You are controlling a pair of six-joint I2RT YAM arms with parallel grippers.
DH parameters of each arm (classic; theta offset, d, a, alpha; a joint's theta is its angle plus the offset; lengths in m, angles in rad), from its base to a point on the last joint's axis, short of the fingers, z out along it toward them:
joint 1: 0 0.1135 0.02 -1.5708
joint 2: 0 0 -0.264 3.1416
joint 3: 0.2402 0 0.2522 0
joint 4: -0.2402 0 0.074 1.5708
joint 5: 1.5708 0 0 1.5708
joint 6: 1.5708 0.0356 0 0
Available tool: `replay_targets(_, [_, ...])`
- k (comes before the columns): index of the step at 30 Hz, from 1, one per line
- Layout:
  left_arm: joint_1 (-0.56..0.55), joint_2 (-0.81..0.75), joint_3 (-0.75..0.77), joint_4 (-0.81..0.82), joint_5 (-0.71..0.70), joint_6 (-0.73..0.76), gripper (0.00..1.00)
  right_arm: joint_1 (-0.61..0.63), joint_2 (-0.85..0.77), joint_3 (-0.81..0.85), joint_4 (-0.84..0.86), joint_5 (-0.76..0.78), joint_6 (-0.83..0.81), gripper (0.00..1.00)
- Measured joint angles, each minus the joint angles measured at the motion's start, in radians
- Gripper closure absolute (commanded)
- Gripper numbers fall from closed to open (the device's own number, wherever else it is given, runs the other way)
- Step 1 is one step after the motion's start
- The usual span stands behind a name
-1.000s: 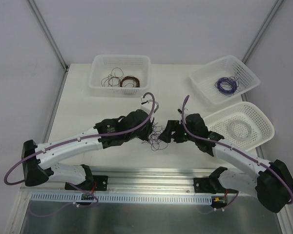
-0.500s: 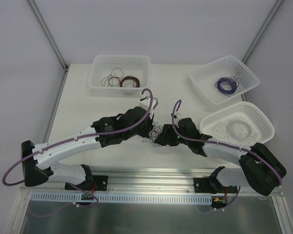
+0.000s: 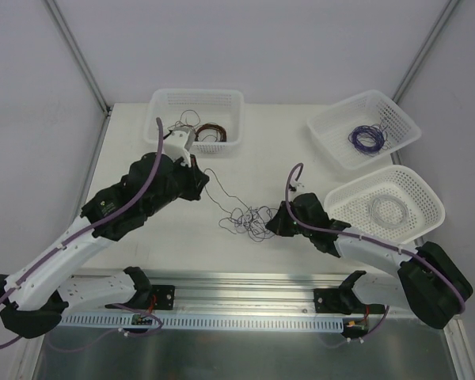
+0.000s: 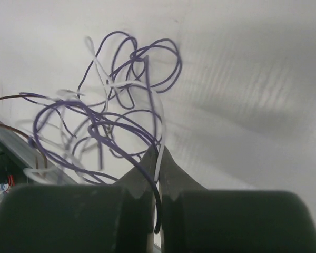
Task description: Untangle the cables
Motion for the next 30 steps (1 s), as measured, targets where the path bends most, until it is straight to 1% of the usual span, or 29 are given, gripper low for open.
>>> replay_targets(3, [0.050,-0.005,0.063,-0.039,-0.010,0.042,1.00,-0.024,-0.026,0.000,-0.048,0.019,-0.004,0.99])
replay_targets(9, [0.129,0.017,0.221,-0.102,-0.085,0.159,1.00,-0.062,-0.079,0.000,-0.149,0.051,-0.018,0.99])
replay_targets(16, [0.251,0.109,0.456,-0.155,-0.139,0.297,1.00,-0.076,-0.106,0.001,-0.237,0.074,-0.033,0.99])
replay_targets(23, [0.327,0.225,0.679,-0.168,-0.190,0.433,1.00,-0.080,-0.106,0.015,-0.291,0.078,-0.039,0.99])
replay_targets(26, [0.354,0.275,0.759,-0.175,-0.192,0.465,1.00,-0.080,-0.106,0.027,-0.303,0.079,-0.046,0.98])
replay_targets(30, [0.356,0.303,0.801,-0.178,-0.179,0.481,1.00,-0.080,-0.106,0.051,-0.333,0.080,-0.065,0.97])
